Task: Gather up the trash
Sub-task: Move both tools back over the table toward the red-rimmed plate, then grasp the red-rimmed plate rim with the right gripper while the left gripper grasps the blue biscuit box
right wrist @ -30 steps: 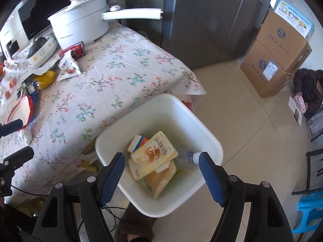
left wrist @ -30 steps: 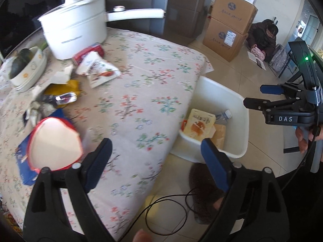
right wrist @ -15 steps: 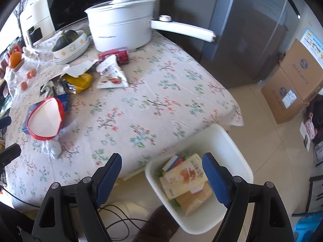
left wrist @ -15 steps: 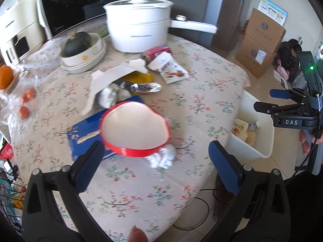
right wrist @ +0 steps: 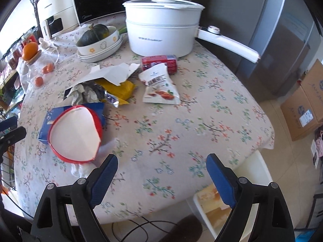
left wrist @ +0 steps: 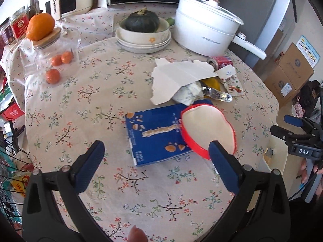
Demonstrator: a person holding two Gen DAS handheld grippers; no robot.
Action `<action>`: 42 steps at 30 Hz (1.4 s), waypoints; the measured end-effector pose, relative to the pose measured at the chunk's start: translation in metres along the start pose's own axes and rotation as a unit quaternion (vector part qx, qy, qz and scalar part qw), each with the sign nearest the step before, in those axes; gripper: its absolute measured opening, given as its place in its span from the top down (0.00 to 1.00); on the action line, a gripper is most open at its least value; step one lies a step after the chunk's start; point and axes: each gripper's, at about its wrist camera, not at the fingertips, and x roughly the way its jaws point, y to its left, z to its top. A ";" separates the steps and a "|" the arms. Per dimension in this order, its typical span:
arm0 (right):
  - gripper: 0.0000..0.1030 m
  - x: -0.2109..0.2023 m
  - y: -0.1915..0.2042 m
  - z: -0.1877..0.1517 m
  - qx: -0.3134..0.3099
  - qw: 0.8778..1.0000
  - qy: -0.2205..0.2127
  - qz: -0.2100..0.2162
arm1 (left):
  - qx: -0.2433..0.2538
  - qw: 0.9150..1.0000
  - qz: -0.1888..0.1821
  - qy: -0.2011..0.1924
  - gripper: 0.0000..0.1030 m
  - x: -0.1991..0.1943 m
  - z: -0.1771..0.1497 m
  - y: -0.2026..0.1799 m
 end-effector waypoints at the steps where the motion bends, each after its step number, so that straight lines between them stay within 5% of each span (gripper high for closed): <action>1: 0.12 0.002 0.004 0.003 -0.001 1.000 0.001 0.003 | -0.009 1.000 0.000 0.007 0.01 0.004 0.001 0.006; 11: 0.12 0.016 0.047 0.021 -0.022 0.999 0.012 0.026 | -0.095 0.993 -0.030 0.067 0.04 0.041 0.000 0.044; 24: 0.12 0.024 0.096 0.014 -0.054 0.995 0.044 0.073 | -0.091 0.994 -0.016 0.061 0.05 0.027 -0.007 0.055; 33: 0.14 0.028 0.151 -0.002 -0.137 0.986 0.047 0.087 | -0.081 0.995 -0.002 0.057 0.07 0.017 -0.012 0.064; 35: 0.23 0.036 0.161 -0.005 -0.154 0.984 0.054 0.077 | -0.075 0.996 0.001 0.058 0.08 0.017 -0.013 0.064; 38: 0.56 0.047 0.165 -0.005 -0.165 0.982 0.060 0.067 | -0.058 0.997 0.004 0.057 0.09 0.015 -0.015 0.061; 42: 0.85 0.036 0.159 -0.002 -0.178 0.982 0.030 0.062 | 0.021 0.998 0.017 0.049 0.09 0.015 -0.013 0.038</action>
